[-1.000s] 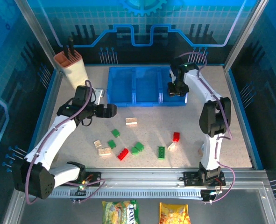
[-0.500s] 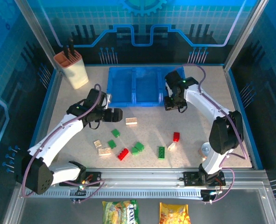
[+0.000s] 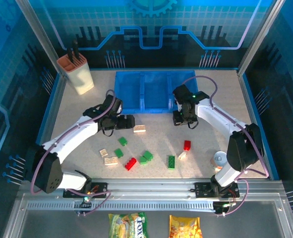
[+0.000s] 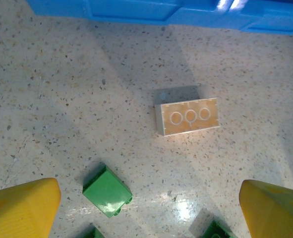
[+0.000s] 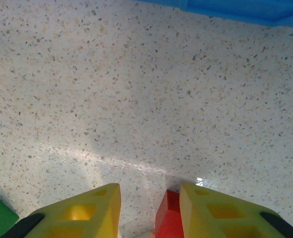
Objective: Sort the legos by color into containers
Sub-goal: Pick up the lego from the center of the table.
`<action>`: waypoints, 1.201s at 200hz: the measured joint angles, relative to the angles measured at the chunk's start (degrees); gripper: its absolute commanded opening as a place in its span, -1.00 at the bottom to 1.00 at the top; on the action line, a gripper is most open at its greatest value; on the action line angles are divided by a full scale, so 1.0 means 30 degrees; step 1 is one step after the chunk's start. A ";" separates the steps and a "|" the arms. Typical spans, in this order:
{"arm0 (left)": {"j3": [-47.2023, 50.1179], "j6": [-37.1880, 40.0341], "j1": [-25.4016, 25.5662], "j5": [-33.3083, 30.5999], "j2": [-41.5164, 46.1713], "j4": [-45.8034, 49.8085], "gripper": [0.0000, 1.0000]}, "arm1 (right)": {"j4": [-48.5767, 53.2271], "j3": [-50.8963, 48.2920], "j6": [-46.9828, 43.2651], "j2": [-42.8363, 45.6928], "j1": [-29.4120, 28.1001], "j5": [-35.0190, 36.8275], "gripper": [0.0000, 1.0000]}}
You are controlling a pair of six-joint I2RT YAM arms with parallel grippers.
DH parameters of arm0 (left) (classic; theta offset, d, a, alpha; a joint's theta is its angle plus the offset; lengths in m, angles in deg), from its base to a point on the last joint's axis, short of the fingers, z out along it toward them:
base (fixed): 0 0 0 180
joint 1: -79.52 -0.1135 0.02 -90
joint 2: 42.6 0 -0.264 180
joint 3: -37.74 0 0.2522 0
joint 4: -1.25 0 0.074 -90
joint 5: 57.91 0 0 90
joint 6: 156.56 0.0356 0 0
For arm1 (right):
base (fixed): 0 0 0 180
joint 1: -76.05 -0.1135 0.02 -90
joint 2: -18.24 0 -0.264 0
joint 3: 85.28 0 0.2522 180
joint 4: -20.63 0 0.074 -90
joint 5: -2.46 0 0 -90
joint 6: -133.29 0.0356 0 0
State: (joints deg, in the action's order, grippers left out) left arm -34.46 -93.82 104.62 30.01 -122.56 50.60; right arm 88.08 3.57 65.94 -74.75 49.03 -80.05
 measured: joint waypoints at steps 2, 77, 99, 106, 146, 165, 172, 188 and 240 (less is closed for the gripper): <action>-0.0036 -0.0066 0.0022 -0.0044 -0.0087 0.0022 0.89 | -0.0036 -0.0007 0.0044 0.0000 -0.0022 -0.0007 -0.25; -0.0787 -0.1399 0.1596 -0.1632 -0.3024 -0.0634 0.89 | -0.2033 -0.1355 0.0248 0.0007 -0.1020 0.0168 -0.24; -0.1253 -0.1472 0.2193 -0.1902 -0.3606 -0.0605 0.89 | -0.2310 -0.1610 0.0474 0.0262 -0.1377 0.0211 -0.24; -0.1399 -0.1508 0.2346 -0.1953 -0.3708 -0.0619 0.89 | -0.2441 -0.1880 0.0561 0.0561 -0.1464 0.0226 -0.24; -0.2725 -0.1902 0.2586 -0.2266 -0.4641 -0.0561 0.89 | -0.2492 -0.3344 0.0838 0.2550 -0.1530 0.0539 -0.23; -0.3453 -0.1967 0.2586 -0.2492 -0.5348 -0.0452 0.90 | -0.2382 -0.3949 0.0889 0.3344 -0.1508 0.0794 -0.23; -0.3679 -0.1996 0.2623 -0.2535 -0.5603 -0.0423 0.90 | -0.2368 -0.4138 0.0889 0.3592 -0.1479 0.0860 -0.23; -0.4277 -0.2106 0.2696 -0.2601 -0.6229 -0.0160 0.90 | -0.2324 -0.4503 0.0889 0.4087 -0.1341 0.0852 -0.23; -0.6054 -0.2448 0.3293 -0.2914 -0.8568 0.0692 0.94 | -0.2280 -0.5253 0.0729 0.5107 -0.0342 0.0831 -0.22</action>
State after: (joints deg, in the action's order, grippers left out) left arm -52.62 -101.17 114.50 21.26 -148.27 52.68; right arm 81.24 -12.19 68.13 -59.43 48.00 -77.56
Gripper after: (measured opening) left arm 0.964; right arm 0.388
